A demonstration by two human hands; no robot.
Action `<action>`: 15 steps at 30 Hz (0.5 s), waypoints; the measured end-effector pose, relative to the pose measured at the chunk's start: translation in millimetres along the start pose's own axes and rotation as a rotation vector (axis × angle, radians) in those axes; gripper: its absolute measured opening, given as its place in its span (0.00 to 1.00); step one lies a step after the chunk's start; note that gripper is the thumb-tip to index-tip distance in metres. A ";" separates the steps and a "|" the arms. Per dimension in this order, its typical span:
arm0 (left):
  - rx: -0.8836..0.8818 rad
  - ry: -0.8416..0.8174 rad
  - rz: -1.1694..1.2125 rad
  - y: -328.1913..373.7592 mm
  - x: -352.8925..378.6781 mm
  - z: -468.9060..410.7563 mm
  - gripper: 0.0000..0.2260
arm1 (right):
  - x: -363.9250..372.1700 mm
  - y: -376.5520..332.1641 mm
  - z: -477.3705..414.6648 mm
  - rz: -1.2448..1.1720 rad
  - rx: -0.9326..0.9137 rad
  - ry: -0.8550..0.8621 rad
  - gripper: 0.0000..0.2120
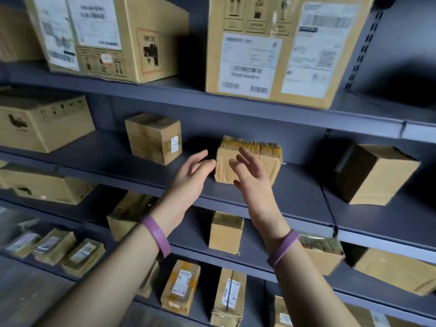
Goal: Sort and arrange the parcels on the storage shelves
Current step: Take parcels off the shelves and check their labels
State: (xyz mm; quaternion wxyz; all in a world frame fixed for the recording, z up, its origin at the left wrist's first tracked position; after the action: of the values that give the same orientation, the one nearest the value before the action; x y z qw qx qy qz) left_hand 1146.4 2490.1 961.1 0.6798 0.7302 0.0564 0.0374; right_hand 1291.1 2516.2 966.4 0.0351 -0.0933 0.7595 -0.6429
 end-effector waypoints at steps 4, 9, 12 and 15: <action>0.003 0.024 -0.009 -6.6 -71.7 -37.3 0.14 | 68.5 13.7 -35.3 -0.023 -0.029 -0.001 0.23; 0.000 0.000 -0.012 -8.3 -163.6 -82.2 0.10 | 155.5 33.6 -86.0 -0.062 -0.036 0.008 0.21; 0.006 0.001 -0.034 -2.2 -228.7 -105.9 0.12 | 221.7 37.2 -112.3 -0.094 -0.044 -0.038 0.19; 0.005 0.032 -0.034 5.6 -294.6 -125.6 0.14 | 286.5 38.4 -136.7 -0.118 -0.030 -0.062 0.19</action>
State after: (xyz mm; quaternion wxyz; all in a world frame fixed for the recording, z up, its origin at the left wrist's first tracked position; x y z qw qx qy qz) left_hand 838.1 2574.6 982.3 0.6775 0.7302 0.0800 0.0375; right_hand 982.9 2601.2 971.2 0.0195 -0.1583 0.7609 -0.6290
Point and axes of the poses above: each hand's wrist, its own z-axis away from the middle knuckle, its own x-axis out of the palm, y = z × x, the point moved 9 cm from there along -z, towards the middle knuckle, and after that the axes turned 5 degrees about -y, right-handed, at the moved point
